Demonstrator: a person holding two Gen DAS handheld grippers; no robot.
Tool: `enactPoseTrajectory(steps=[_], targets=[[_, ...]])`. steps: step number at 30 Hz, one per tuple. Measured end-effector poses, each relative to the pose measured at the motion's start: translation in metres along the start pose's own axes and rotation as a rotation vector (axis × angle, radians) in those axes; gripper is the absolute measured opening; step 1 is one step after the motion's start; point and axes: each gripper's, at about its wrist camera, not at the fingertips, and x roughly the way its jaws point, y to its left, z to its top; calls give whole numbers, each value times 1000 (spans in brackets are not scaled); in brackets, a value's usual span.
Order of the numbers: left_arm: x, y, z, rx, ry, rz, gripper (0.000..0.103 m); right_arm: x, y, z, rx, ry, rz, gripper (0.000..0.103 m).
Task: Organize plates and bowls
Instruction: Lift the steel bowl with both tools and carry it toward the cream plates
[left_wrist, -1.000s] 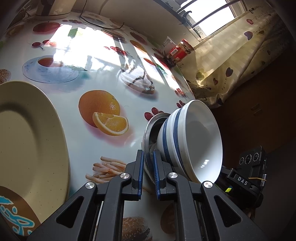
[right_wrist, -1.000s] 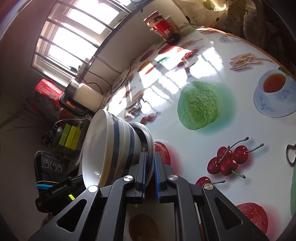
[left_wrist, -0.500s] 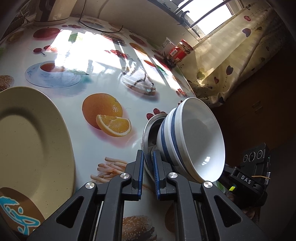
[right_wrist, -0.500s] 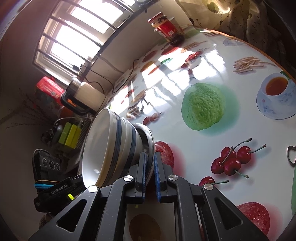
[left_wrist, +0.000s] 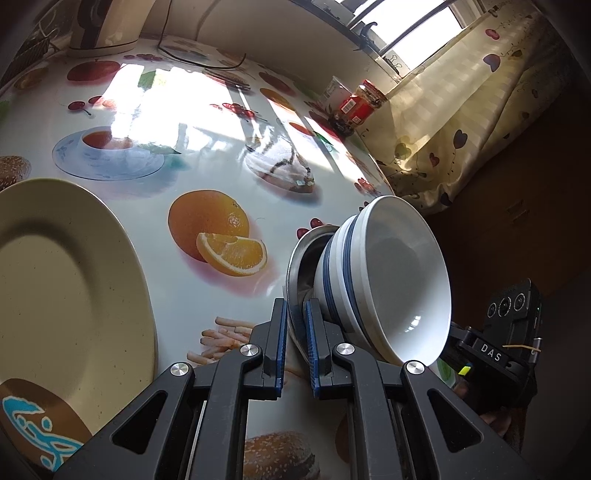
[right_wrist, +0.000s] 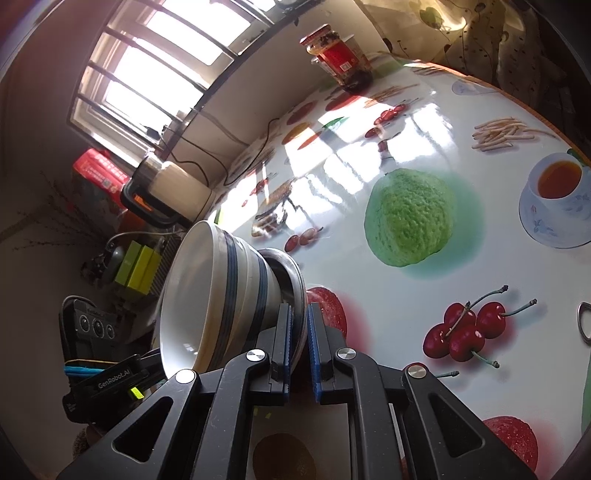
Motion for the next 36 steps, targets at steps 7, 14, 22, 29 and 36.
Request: enactPoseTrajectory(steps=[7, 14, 22, 29, 36], targets=[[1, 3, 0, 0, 1, 2, 10, 8, -1, 3, -10, 14, 2, 10], [0, 0, 1, 6, 1, 7, 9, 8, 2, 3, -8, 8, -4, 9], [-7, -2, 4, 0, -18, -2, 9, 5, 7, 3, -14, 2, 1, 9], [-20, -1, 5, -12, -44, -5, 9, 2, 19, 7, -30, 1, 6, 9], [-37, 3, 4, -23, -74, -5, 9, 2, 36, 7, -49, 4, 14, 9]])
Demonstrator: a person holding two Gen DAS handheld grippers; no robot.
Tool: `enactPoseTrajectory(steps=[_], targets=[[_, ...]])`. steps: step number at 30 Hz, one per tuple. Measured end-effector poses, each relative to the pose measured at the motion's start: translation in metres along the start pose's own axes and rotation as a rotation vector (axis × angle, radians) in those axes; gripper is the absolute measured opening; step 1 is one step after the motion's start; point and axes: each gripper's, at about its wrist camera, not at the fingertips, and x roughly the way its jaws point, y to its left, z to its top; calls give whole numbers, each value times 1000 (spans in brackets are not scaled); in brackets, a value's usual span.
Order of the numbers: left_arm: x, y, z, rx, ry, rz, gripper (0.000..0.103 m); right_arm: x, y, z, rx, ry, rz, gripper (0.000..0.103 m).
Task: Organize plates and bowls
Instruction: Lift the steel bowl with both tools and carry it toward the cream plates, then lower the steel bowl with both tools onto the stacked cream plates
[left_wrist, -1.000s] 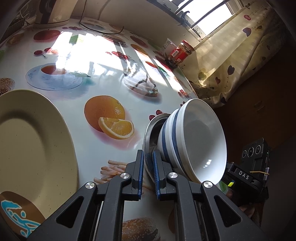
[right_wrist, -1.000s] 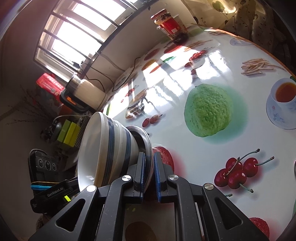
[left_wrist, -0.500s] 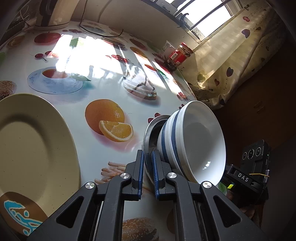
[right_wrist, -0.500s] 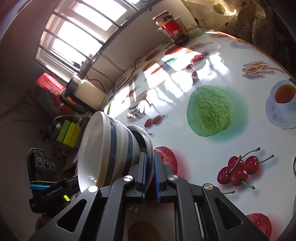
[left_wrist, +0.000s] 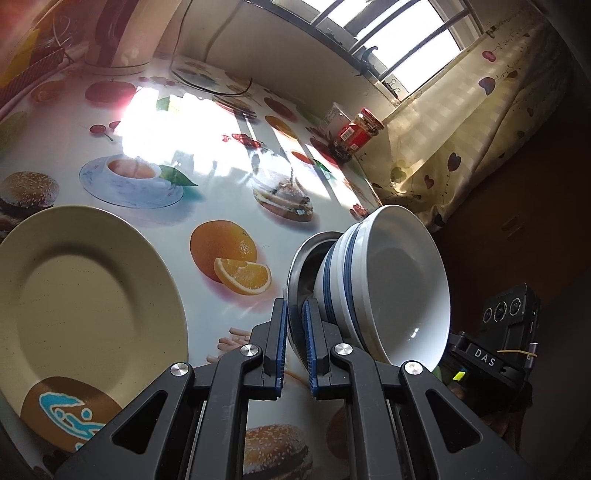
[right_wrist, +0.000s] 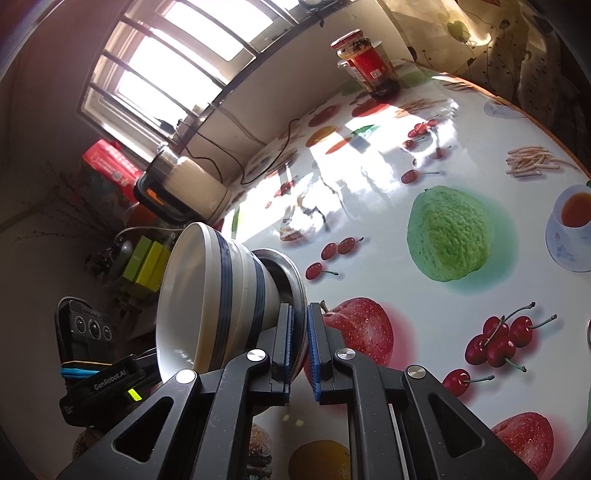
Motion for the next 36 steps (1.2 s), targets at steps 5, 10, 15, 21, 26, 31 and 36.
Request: enactPoseTrajectory(steps=[5, 10, 15, 21, 26, 31, 36], targets=[[-14, 5, 1, -10, -22, 9, 9, 3, 13, 0, -16, 17, 8, 9], [-27, 10, 1, -20, -41, 23, 9, 9, 25, 1, -27, 29, 17, 9], [-38, 18, 1, -39, -59, 32, 9, 15, 37, 1, -49, 44, 24, 9], [-51, 27, 2, -55, -82, 47, 9, 23, 51, 2, -70, 59, 38, 9], [-62, 36, 1, -69, -100, 55, 9, 30, 61, 0, -79, 73, 46, 9], [-71, 44, 0, -86, -116, 64, 9, 38, 71, -1, -96, 90, 53, 9], [-80, 52, -2, -100, -133, 75, 9, 46, 83, -3, -112, 106, 62, 9]])
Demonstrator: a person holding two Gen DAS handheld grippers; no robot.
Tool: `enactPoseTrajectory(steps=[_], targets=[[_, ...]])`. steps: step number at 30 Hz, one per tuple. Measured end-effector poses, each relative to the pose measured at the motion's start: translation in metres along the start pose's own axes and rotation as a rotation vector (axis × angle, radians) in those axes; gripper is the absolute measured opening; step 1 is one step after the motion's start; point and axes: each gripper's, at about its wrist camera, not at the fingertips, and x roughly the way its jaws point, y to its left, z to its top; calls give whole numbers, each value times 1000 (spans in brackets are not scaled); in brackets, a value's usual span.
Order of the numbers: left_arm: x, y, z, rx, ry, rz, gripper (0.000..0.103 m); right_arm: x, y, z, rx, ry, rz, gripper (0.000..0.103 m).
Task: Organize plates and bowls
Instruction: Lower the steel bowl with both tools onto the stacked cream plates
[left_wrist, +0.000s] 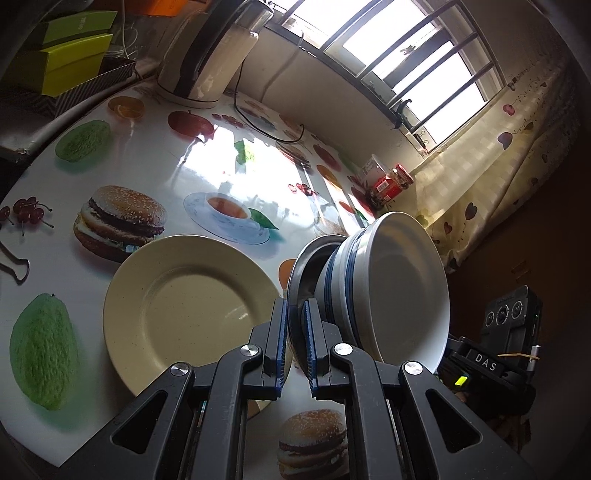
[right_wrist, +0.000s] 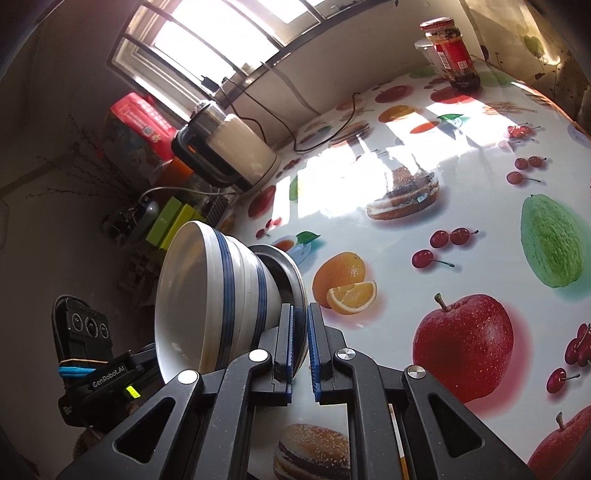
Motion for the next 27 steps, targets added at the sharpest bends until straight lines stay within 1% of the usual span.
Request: enactPoseTrajectory(steps=[17, 27], targets=[[-24, 31, -2, -47, -33, 37, 9, 33, 27, -3, -38, 55, 19, 9], [-31, 46, -3, -67, -39, 60, 8, 51, 39, -6, -55, 84, 25, 9]])
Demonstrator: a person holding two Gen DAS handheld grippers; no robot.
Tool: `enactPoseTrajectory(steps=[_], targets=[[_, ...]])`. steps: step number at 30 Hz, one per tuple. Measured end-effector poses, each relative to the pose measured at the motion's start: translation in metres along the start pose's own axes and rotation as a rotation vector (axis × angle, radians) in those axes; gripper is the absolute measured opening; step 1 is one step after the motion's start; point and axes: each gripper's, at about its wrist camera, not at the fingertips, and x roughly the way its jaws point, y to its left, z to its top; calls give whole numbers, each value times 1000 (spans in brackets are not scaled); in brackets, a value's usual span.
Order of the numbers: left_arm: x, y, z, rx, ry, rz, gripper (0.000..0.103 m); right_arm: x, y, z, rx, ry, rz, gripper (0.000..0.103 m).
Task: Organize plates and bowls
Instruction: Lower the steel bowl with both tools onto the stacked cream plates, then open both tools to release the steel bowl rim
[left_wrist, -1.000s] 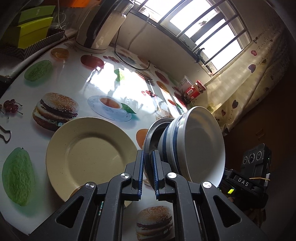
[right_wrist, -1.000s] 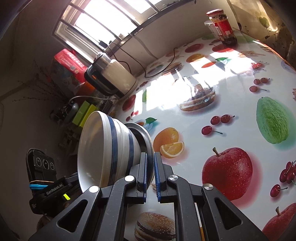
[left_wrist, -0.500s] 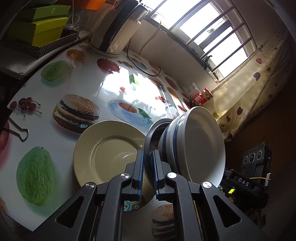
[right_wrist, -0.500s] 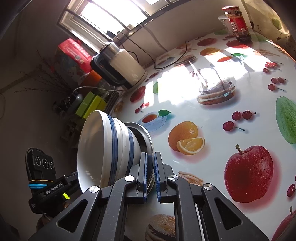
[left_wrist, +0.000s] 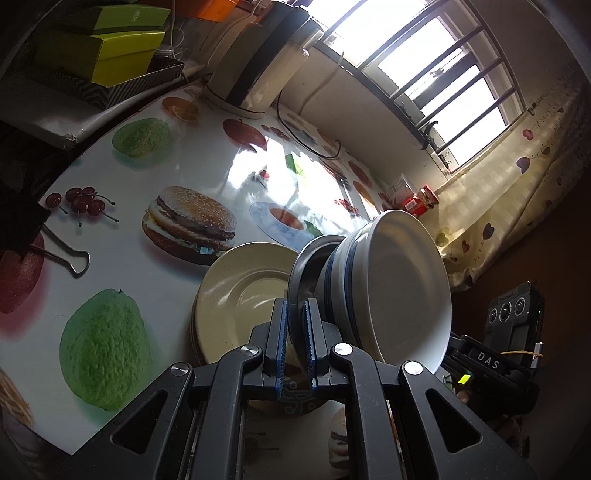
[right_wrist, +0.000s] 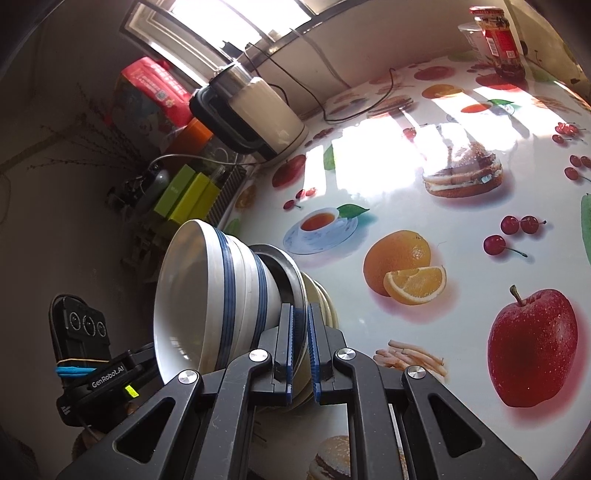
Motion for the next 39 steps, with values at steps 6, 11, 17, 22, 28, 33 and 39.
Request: enactPoseTrajectory(steps=[6, 11, 17, 22, 28, 33, 39], targets=[[0, 10, 0, -11, -2, 10, 8, 10, 4, 0, -7, 19, 0, 9], [2, 15, -2, -21, 4, 20, 8, 17, 5, -1, -11, 33, -5, 9], [2, 20, -3, -31, 4, 26, 8, 24, 5, 0, -14, 47, -6, 9], [2, 22, -3, -35, 6, 29, 8, 27, 5, 0, -13, 53, -6, 9], [3, 23, -4, -39, 3, 33, 8, 28, 4, 0, -10, 56, -1, 9], [2, 23, -4, -41, -3, 35, 8, 31, 4, -1, -10, 58, 5, 11], [2, 24, -4, -44, -5, 35, 8, 31, 5, -3, -25, 51, 0, 11]])
